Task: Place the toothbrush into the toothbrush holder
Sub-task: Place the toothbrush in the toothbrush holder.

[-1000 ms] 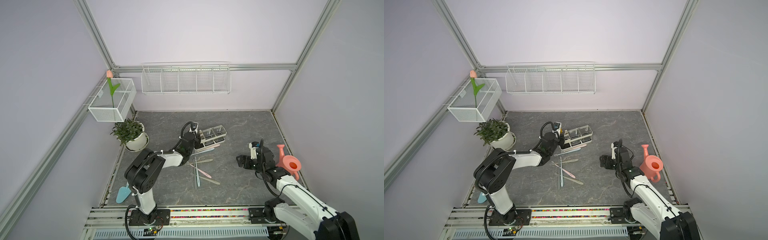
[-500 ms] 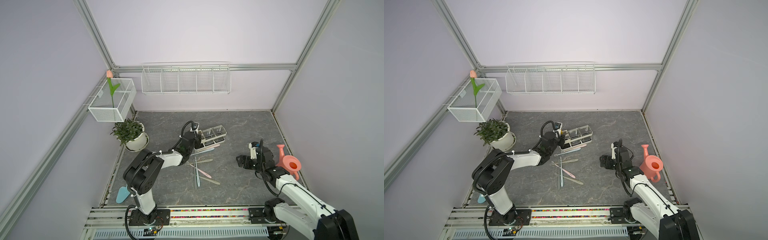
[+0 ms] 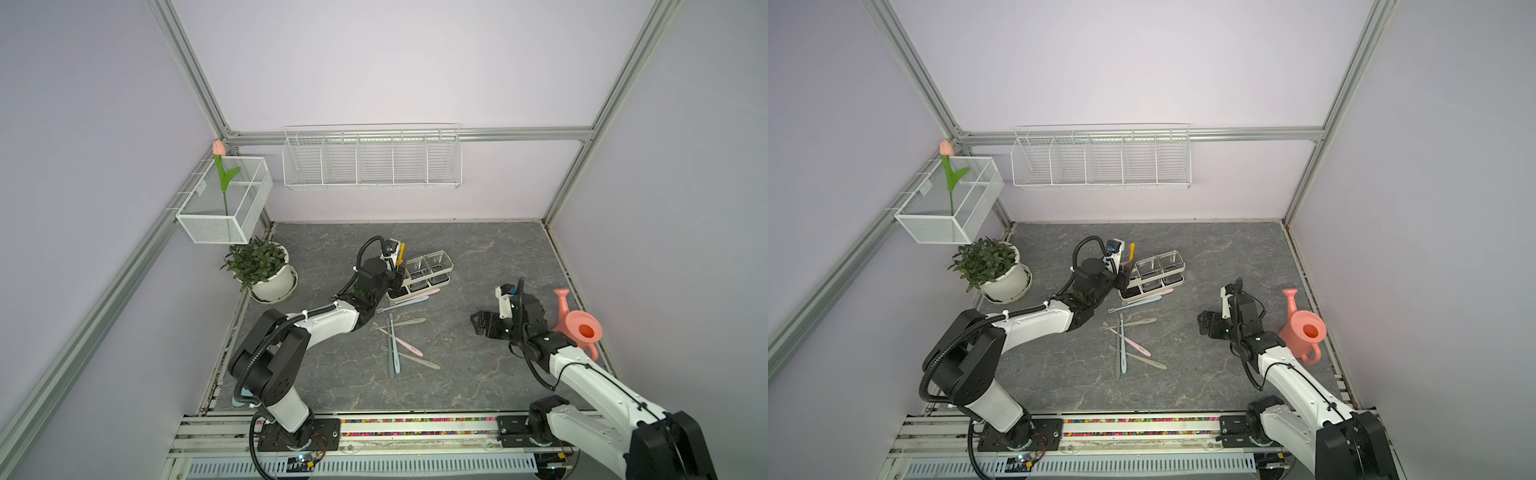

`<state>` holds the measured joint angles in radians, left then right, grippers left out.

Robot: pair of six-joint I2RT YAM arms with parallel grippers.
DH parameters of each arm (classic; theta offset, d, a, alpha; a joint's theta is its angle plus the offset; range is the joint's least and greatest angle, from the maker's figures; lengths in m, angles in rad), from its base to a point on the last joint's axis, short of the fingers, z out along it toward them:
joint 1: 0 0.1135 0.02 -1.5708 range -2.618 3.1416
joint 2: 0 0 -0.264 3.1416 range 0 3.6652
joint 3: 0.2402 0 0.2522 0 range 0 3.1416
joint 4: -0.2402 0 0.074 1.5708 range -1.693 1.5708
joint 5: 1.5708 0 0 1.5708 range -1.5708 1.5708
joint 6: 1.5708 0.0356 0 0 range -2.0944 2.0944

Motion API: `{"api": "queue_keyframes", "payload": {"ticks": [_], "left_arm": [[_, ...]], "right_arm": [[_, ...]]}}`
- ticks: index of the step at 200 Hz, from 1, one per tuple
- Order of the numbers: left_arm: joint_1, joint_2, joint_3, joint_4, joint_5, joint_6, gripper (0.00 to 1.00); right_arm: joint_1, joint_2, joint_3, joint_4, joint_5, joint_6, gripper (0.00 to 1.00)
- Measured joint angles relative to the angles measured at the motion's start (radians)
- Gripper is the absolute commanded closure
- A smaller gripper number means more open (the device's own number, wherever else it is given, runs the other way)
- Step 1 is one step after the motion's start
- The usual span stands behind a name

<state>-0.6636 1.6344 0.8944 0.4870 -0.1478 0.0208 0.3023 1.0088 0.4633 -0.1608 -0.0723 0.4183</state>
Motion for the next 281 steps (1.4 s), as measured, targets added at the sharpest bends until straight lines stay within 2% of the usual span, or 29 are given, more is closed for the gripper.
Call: {"api": "queue_keyframes", "payload": {"ticks": [45,97,113,152,169,195,226,281], "left_arm": [[0.0,-0.09,0.005,-0.039,0.01,-0.001,0.46],[0.0,-0.305,-0.046,-0.139,-0.002,-0.011,0.46],[0.0,-0.382,-0.098,-0.172,-0.009,-0.019,0.45],[0.0,-0.514,-0.24,-0.268,-0.042,-0.042,0.44],[0.0,-0.56,-0.293,-0.302,-0.076,-0.074,0.34],[0.0,-0.629,-0.372,-0.298,-0.114,-0.112,0.11],[0.0,-0.674,-0.428,-0.267,-0.114,-0.149,0.0],[0.0,-0.666,-0.428,-0.207,-0.07,-0.189,0.01]], "right_arm": [[0.0,0.007,-0.002,0.006,-0.024,-0.008,0.11],[0.016,0.047,-0.003,0.074,-0.201,0.02,0.11],[0.072,0.073,-0.001,0.099,-0.235,0.03,0.11],[0.274,0.151,0.071,0.089,-0.225,0.032,0.11],[0.324,0.19,0.108,0.097,-0.213,0.042,0.07],[0.394,0.277,0.171,0.091,-0.191,0.048,0.04],[0.459,0.365,0.25,0.064,-0.168,0.049,0.03],[0.518,0.447,0.345,0.046,-0.134,0.047,0.04]]}}
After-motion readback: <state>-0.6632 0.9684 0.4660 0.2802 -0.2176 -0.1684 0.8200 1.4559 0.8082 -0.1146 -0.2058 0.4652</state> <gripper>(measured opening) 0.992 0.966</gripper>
